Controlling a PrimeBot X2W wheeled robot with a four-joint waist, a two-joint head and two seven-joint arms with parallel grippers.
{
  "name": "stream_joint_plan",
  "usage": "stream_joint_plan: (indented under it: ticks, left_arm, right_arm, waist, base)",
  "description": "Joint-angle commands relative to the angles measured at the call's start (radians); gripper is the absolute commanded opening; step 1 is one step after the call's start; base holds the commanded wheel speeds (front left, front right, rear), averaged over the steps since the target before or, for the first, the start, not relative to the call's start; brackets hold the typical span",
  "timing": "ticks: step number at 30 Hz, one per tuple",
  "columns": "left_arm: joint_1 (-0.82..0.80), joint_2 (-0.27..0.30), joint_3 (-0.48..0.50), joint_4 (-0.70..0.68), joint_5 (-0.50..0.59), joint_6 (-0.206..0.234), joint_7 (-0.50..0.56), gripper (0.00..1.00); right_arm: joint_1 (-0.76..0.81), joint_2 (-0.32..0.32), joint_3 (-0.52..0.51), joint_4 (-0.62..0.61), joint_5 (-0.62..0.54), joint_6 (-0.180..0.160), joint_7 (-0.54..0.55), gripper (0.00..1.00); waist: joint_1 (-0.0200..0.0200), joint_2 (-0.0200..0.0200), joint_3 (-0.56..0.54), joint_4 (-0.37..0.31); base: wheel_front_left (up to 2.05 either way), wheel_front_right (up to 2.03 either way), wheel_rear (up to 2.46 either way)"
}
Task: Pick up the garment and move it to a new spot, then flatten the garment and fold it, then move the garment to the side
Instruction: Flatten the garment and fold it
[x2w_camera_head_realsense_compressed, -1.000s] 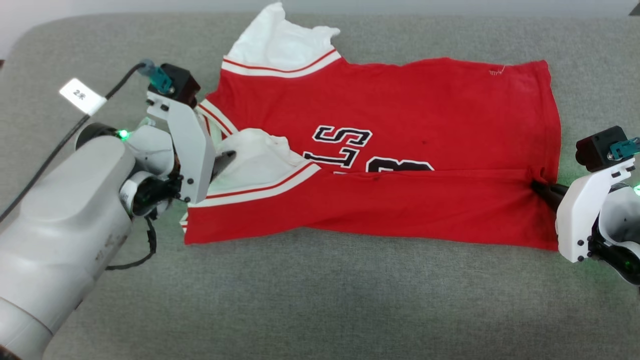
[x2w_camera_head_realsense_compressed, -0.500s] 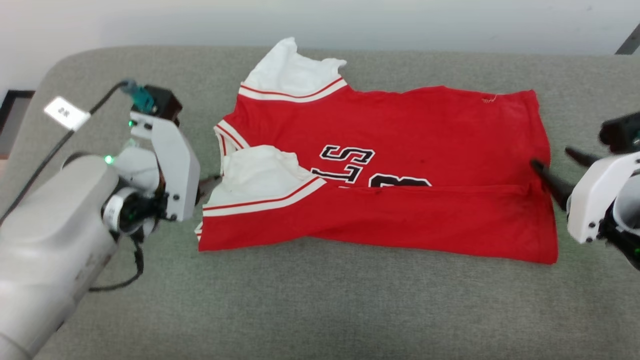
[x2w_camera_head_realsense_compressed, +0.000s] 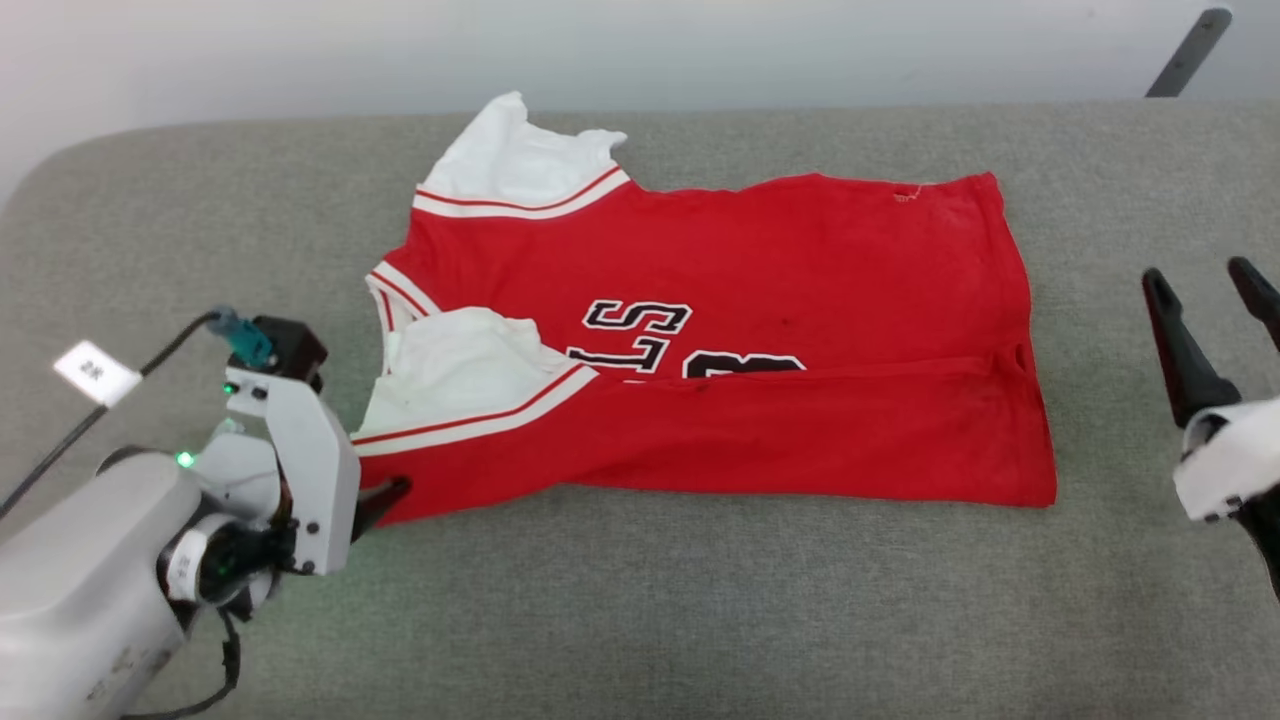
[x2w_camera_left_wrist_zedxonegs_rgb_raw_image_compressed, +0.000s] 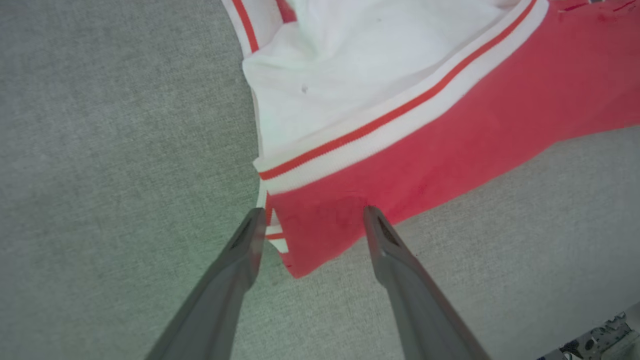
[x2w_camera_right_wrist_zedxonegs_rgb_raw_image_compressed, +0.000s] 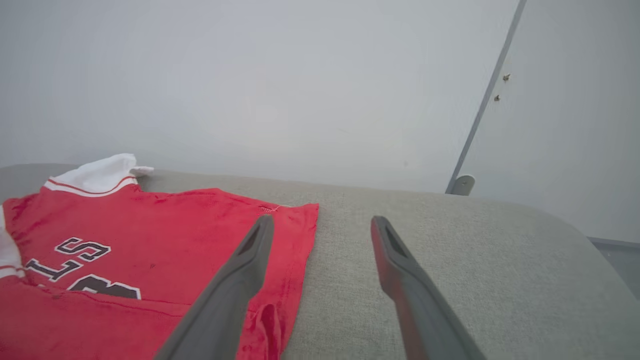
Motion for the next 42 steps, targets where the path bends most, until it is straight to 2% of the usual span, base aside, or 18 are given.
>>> stream_joint_plan:
  ticks: [1,7,13,15,23,28,42]
  left_arm:
    - [0.015,0.008,0.003,-0.006,0.006,0.01,-0.015,1.0]
    - [0.04,0.016,-0.005,0.028,0.03,0.022,-0.054,1.0]
    - [0.05,-0.018,-0.011,0.095,0.016,-0.005,-0.063,1.0]
    - [0.056,-0.036,-0.012,0.112,0.002,-0.02,-0.053,0.0]
    - [0.037,-0.067,-0.016,0.143,-0.004,-0.054,-0.049,0.0]
    - [0.012,-0.096,-0.02,0.156,0.005,-0.068,-0.047,0.0]
    - [-0.019,-0.172,-0.042,0.206,0.024,-0.118,-0.057,0.0]
  right_arm:
    - [0.028,0.021,-0.028,-0.029,-0.017,-0.001,-0.004,1.0]
    - [0.139,0.12,-0.116,-0.17,-0.061,-0.001,0.034,1.0]
    - [0.228,0.18,-0.144,-0.262,-0.075,-0.001,0.092,1.0]
    - [0.255,0.189,-0.136,-0.275,-0.073,-0.001,0.123,1.0]
    - [0.29,0.188,-0.097,-0.265,-0.034,-0.001,0.246,1.0]
    - [0.24,0.165,-0.067,-0.204,-0.032,-0.001,0.328,1.0]
    - [0.057,0.137,-0.025,0.09,-0.047,-0.001,0.508,1.0]
  waist:
    - [0.0,0.0,0.01,-0.01]
    - [0.0,0.0,0.032,-0.032]
    - [0.0,0.0,0.051,-0.049]
    - [0.0,0.0,0.055,-0.051]
    - [0.0,0.0,0.066,-0.047]
    - [0.0,0.0,0.071,-0.026]
    - [0.0,0.0,0.074,0.052]
  base:
    - [0.0,0.0,0.0]
    - [0.0,0.0,0.0]
    - [0.0,0.0,0.0]
    - [0.0,0.0,0.0]
    - [0.0,0.0,0.0]
    - [0.0,0.0,0.0]
    - [0.0,0.0,0.0]
